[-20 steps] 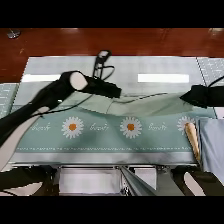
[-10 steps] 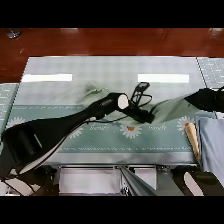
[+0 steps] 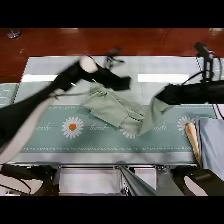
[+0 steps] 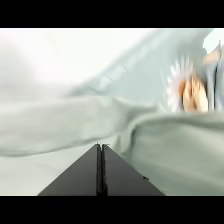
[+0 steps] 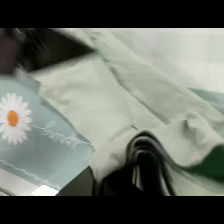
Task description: Fold the shirts.
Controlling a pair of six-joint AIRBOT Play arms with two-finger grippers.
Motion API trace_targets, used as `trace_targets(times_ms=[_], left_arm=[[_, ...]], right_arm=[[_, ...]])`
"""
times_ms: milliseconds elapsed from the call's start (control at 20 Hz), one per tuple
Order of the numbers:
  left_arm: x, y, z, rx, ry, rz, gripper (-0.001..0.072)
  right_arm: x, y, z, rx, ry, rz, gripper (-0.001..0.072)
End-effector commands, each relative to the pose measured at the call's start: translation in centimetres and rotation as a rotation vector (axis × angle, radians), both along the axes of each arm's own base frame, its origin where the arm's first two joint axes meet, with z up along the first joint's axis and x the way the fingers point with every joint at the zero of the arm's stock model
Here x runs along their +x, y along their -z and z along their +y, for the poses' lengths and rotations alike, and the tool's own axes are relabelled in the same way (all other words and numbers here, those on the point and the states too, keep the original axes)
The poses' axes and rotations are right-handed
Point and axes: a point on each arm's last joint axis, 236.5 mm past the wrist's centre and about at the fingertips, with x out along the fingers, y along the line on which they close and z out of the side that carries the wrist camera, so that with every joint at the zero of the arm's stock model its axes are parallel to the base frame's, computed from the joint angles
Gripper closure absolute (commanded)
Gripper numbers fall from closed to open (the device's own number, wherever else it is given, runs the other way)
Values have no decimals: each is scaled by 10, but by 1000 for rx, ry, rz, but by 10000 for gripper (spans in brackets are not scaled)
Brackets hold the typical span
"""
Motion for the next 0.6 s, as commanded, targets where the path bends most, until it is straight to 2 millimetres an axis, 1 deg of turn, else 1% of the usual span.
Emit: trace_targets(times_ms=[0, 50, 100, 150, 200, 250, 300, 350, 400, 450, 500, 550], left_arm=[[48, -72, 155, 26, -234, -86, 680], [45, -89, 204, 94, -281, -136, 680], [37, -102, 250, 161, -347, -180, 680], [27, -116, 287, 200, -425, -215, 679], [13, -129, 315, 214, -493, -258, 679], [-4, -139, 339, 222, -569, -294, 679], [-22, -143, 353, 228, -628, -322, 679], [-43, -142, 360, 232, -672, -340, 679], [-65, -135, 358, 234, -688, -340, 679], [-83, -126, 352, 232, -691, -340, 679], [-98, -117, 343, 210, -693, -338, 679], [-108, -107, 335, 178, -702, -341, 679]], right_arm=[[29, 11, 66, 65, -76, 3, 686], [37, 15, 84, 68, -107, 17, 686], [47, 19, 104, 72, -143, 32, 686], [55, 24, 123, 75, -173, 45, 686], [64, 29, 143, 79, -202, 53, 686], [72, 34, 161, 81, -226, 58, 686], [81, 41, 179, 80, -250, 59, 686], [88, 47, 195, 80, -267, 62, 686], [94, 56, 209, 83, -279, 74, 686], [98, 64, 222, 92, -286, 88, 686], [101, 75, 234, 104, -290, 107, 686], [103, 88, 241, 105, -289, 132, 685]])
